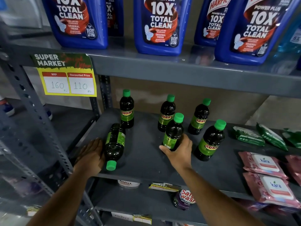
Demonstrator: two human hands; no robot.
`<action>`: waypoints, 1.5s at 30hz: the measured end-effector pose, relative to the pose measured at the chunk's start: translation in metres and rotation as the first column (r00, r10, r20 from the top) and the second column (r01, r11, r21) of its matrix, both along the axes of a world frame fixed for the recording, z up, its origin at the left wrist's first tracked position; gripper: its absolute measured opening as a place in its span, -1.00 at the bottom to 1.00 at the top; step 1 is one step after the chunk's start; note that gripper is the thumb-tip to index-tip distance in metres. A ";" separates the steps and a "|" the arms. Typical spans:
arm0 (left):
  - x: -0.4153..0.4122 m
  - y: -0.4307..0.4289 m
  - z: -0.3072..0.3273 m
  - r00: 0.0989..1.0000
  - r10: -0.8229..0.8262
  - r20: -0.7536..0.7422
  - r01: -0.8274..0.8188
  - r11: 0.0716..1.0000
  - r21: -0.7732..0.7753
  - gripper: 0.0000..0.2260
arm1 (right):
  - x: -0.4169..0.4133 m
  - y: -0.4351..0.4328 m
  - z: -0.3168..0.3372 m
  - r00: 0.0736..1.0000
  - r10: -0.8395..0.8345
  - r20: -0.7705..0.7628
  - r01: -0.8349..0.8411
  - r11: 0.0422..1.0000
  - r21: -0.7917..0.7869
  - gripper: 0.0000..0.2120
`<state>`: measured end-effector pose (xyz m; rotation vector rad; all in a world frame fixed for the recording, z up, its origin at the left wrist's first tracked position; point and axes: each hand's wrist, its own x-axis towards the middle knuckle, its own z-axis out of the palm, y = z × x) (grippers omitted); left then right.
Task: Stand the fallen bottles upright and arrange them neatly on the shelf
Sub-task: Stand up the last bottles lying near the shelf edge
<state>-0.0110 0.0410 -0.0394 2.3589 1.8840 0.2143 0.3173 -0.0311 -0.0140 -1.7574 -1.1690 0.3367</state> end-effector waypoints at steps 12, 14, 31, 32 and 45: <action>0.001 -0.001 0.002 1.000 0.003 0.007 -0.003 1.000 0.012 -0.25 | -0.007 0.009 0.011 0.992 0.020 -0.123 -0.028 0.997 -0.071 -0.23; 0.001 -0.002 0.002 1.000 0.002 0.010 -0.002 1.000 0.015 -0.25 | -0.009 0.010 0.011 0.993 0.044 -0.110 -0.052 0.996 -0.071 -0.19; 0.001 -0.001 -0.001 1.000 0.004 0.001 -0.004 1.000 0.007 -0.24 | -0.006 0.004 0.004 0.982 0.116 -0.146 -0.133 0.985 -0.109 -0.05; 0.001 -0.001 -0.002 1.000 0.001 -0.003 -0.001 1.000 0.008 -0.26 | -0.009 0.001 0.002 0.997 0.057 -0.059 -0.061 0.996 -0.063 0.01; 0.002 0.001 0.002 0.999 0.021 0.034 -0.020 0.999 -0.036 -0.43 | -0.111 0.005 0.007 0.353 0.639 0.684 -0.687 0.672 -0.274 -0.30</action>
